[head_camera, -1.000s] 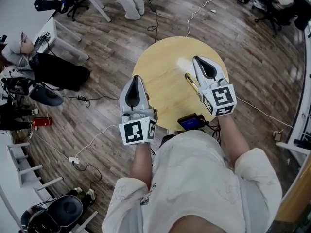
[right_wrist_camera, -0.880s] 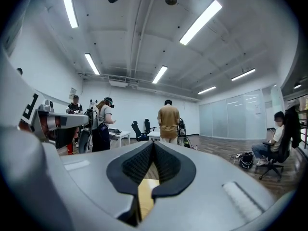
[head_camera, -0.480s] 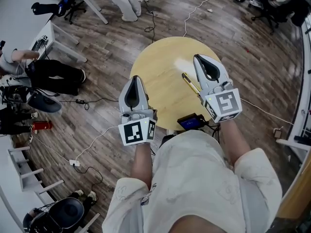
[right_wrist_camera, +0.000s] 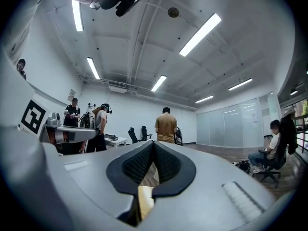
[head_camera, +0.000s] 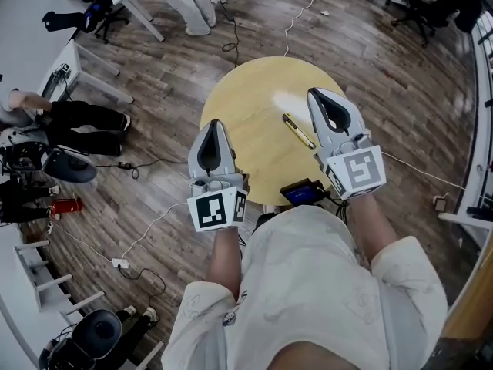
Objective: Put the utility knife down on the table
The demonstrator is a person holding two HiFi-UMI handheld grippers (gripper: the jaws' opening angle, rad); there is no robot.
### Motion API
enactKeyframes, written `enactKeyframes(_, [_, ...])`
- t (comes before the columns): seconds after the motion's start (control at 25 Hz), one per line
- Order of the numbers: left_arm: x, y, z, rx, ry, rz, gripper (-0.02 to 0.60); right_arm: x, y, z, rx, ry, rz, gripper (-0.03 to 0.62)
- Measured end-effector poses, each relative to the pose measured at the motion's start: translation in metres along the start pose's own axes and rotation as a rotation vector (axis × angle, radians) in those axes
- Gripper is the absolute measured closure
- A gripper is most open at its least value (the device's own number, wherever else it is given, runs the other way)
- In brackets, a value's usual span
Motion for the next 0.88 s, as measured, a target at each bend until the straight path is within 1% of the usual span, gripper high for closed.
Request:
enactKeyframes(0.28, [-0.001, 0.002, 0.000, -0.003, -0.018, -0.008, 0.561, 0.005, 0.002, 0.002, 0.018, -0.028, -0.025, 0.588])
enactKeyframes(0.68, [0.000, 0.004, -0.001, -0.009, -0.009, -0.008, 0.561, 0.010, 0.007, 0.001, -0.001, -0.052, -0.087, 0.588])
enactKeyframes(0.88, [0.001, 0.004, -0.001, -0.010, -0.006, -0.005, 0.561, 0.012, 0.002, -0.001, 0.005, -0.052, -0.081, 0.589])
Point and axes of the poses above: the fingertips, and each gripper's own axes: x backward along the fingers, z to its left, y out of its top, the point moved 9 cm from there along x, backward along the fingers, and after that the axes turned 3 degrees about z, right-handed, at the moved point
